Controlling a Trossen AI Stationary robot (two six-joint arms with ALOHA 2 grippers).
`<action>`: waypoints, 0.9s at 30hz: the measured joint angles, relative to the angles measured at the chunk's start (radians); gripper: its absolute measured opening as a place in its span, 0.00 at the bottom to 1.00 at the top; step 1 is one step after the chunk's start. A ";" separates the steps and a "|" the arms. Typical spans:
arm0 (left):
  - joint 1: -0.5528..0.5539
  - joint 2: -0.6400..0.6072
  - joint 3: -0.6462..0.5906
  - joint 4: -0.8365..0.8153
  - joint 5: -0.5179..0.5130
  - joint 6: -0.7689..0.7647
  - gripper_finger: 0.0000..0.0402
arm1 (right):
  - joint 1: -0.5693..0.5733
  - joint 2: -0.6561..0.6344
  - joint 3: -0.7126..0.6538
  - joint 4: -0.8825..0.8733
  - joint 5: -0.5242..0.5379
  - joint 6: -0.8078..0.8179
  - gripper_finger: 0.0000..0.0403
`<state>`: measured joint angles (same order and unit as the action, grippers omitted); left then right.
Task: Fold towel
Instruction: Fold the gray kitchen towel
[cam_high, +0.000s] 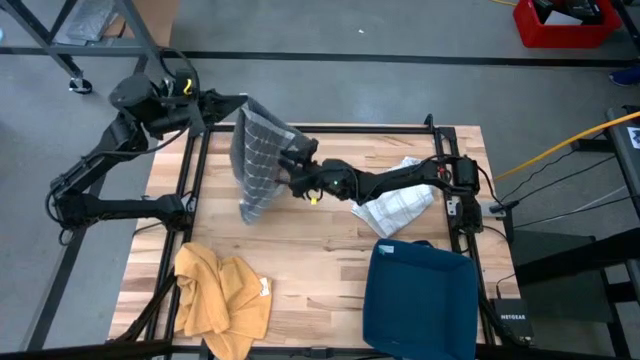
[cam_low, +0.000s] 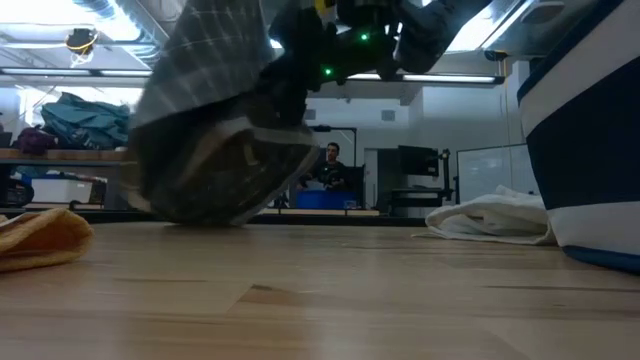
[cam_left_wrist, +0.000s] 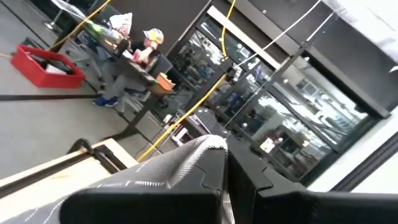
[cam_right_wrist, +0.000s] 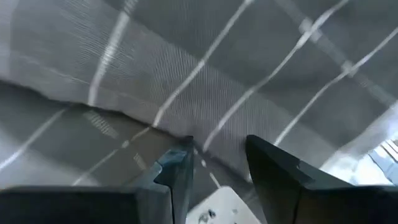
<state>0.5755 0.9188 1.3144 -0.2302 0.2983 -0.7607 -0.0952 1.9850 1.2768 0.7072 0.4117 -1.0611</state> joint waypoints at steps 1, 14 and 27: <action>0.000 -0.004 0.000 0.000 0.007 -0.001 0.00 | -0.009 0.000 0.001 -0.001 -0.001 0.000 0.38; 0.000 -0.063 0.000 -0.063 0.088 0.031 0.00 | -0.060 0.000 0.001 -0.001 0.040 0.494 0.38; 0.000 -0.068 0.000 -0.171 0.088 0.107 0.00 | -0.077 0.000 0.001 -0.008 -0.572 1.145 0.38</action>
<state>0.5755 0.8509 1.3144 -0.4011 0.3862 -0.6534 -0.1724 1.9850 1.2774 0.6992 -0.1605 0.0838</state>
